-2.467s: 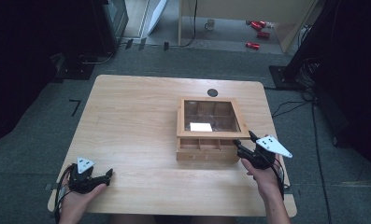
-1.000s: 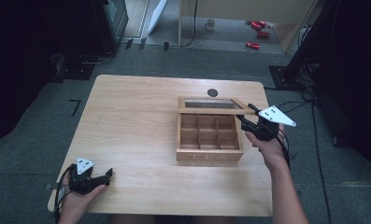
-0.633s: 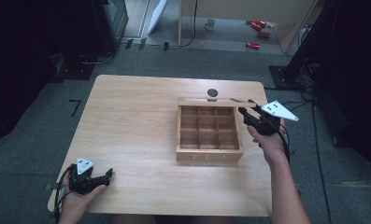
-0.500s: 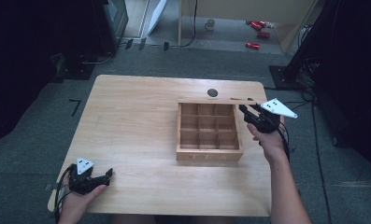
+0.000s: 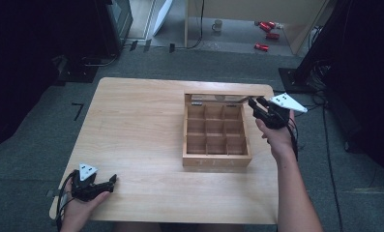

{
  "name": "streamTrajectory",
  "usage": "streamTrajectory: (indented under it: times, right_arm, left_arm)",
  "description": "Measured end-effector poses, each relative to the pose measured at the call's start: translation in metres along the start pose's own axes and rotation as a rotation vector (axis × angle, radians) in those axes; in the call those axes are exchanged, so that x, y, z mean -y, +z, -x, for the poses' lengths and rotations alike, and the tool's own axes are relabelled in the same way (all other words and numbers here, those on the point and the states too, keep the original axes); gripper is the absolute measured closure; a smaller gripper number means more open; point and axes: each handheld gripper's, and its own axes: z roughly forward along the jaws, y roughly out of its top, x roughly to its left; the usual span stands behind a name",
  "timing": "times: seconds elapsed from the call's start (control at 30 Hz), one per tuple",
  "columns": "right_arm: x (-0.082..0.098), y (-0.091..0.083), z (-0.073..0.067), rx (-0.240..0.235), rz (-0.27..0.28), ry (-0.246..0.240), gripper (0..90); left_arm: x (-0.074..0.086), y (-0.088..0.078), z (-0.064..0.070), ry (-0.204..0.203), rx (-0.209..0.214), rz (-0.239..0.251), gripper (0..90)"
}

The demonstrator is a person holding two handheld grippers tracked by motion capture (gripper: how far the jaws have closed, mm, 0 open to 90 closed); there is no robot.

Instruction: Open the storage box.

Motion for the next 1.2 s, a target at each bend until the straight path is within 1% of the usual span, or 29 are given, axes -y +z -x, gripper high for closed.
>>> streamTrajectory:
  times: [0.23, 0.27, 0.33, 0.5, 0.6, 0.63, 0.67, 0.77, 0.83, 0.93, 1.0, 1.03, 1.07, 1.1, 1.2]
  right_arm:
    - [-0.015, 0.009, 0.002, 0.025, -0.028, 0.006, 66.0]
    - [-0.02, 0.013, 0.003, 0.033, -0.037, 0.008, 66.2]
    - [-0.022, 0.015, 0.003, 0.036, -0.042, 0.009, 66.3]
    - [-0.034, 0.027, 0.008, 0.045, -0.056, 0.026, 66.7]
    - [-0.041, 0.036, 0.01, 0.058, -0.071, 0.029, 67.0]
    - [-0.046, 0.041, 0.011, 0.067, -0.082, 0.033, 67.1]
    - [-0.046, 0.041, 0.011, 0.067, -0.082, 0.033, 67.1]
    - [-0.052, 0.051, 0.015, 0.074, -0.091, 0.057, 67.2]
    - [-0.053, 0.053, 0.015, 0.075, -0.091, 0.062, 67.3]
    - [-0.056, 0.061, 0.018, 0.083, -0.092, 0.081, 67.3]
    - [-0.057, 0.063, 0.019, 0.084, -0.094, 0.085, 67.3]
    - [-0.059, 0.067, 0.02, 0.09, -0.097, 0.097, 67.4]
    - [-0.059, 0.067, 0.02, 0.09, -0.097, 0.097, 67.4]
    - [-0.061, 0.073, 0.021, 0.099, -0.099, 0.115, 67.5]
    - [-0.062, 0.077, 0.021, 0.111, -0.102, 0.121, 67.6]
  left_arm:
    - [0.0, 0.0, 0.0, 0.0, -0.001, 0.0, 12.9]
    - [0.0, 0.0, 0.0, 0.003, -0.001, -0.001, 12.9]
    - [0.0, 0.0, 0.0, 0.001, -0.001, 0.001, 12.9]
    - [0.0, 0.0, 0.0, 0.003, -0.001, -0.001, 13.0]
    - [0.0, 0.0, 0.0, 0.001, -0.001, 0.0, 13.1]
    - [0.0, 0.0, 0.0, 0.002, -0.001, -0.001, 13.3]
    - [0.0, 0.0, 0.0, 0.002, -0.001, 0.0, 13.3]
    - [0.0, 0.0, 0.0, 0.002, -0.001, -0.001, 13.3]
    - [0.0, 0.0, 0.0, 0.002, -0.001, -0.001, 13.3]
    - [0.0, 0.0, 0.0, 0.001, -0.002, 0.0, 13.4]
    - [0.0, 0.0, 0.0, 0.0, -0.003, -0.001, 13.4]
    - [0.0, 0.0, 0.0, -0.001, -0.006, -0.001, 13.6]
    - [0.0, 0.0, 0.0, -0.001, -0.007, -0.001, 13.6]
    - [0.0, 0.0, 0.001, -0.001, -0.007, -0.001, 13.7]
    - [0.0, 0.0, 0.001, -0.001, -0.008, -0.001, 13.7]
